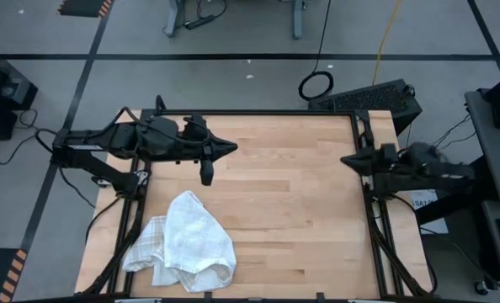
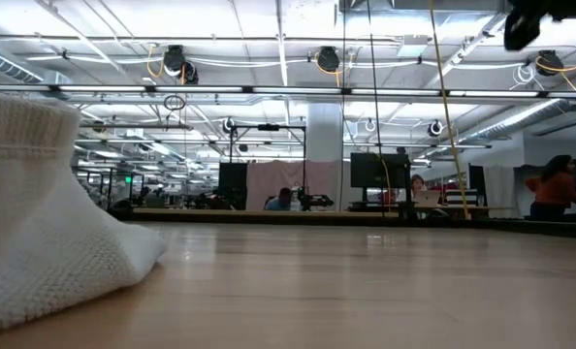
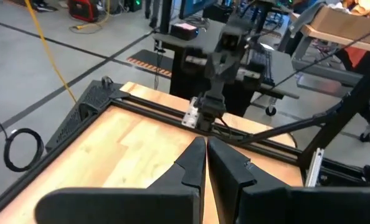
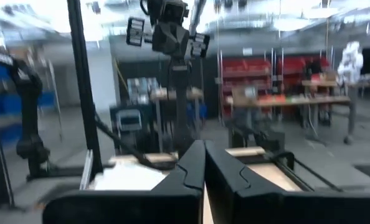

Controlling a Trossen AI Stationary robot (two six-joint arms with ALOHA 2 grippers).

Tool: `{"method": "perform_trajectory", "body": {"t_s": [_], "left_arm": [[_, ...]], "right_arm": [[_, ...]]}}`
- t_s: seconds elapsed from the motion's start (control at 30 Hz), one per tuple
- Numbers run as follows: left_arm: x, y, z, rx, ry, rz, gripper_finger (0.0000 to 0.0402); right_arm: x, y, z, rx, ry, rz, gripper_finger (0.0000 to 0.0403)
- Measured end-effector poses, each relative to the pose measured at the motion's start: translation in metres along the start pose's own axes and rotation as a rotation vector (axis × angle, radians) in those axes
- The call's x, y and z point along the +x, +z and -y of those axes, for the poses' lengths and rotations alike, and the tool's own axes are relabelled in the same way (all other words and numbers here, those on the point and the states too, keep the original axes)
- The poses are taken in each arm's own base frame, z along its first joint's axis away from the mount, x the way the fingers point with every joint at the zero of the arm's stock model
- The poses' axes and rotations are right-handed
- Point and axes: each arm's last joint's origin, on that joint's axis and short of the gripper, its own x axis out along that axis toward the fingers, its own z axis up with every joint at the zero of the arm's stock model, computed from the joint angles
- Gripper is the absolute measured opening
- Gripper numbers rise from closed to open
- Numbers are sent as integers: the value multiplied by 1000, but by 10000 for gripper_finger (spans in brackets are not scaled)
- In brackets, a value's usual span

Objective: Roll towel
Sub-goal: Roll the towel

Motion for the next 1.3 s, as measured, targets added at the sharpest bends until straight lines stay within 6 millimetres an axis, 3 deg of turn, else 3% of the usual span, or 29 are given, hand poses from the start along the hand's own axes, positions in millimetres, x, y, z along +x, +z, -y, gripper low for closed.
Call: {"method": "perform_trajectory", "body": {"t_s": [0.1,0.27,0.37,0.5,0.7,0.93,1.13,1.3], "left_arm": [[0,-3,-1,5,19,-25,22],[0,-2,-1,1,18,-14,22],[0,-8,-3,16,37,-72,22],[-2,-24,-13,-134,130,-238,22],[-18,-55,-8,-303,117,-601,38],[-20,-107,10,-220,37,-915,122],[2,-168,38,-215,-91,-910,205],[17,-220,63,-265,-48,-918,246]], "right_arm": [[2,34,-2,-1,-6,-96,0],[22,83,-7,37,-21,-240,0],[43,99,-9,34,-31,-330,0],[76,111,-10,64,-85,-393,0],[120,101,-12,239,-148,-482,0],[157,70,-13,488,-228,-619,0],[171,55,-16,658,-215,-709,0],[169,54,-16,670,-232,-720,0]]}}
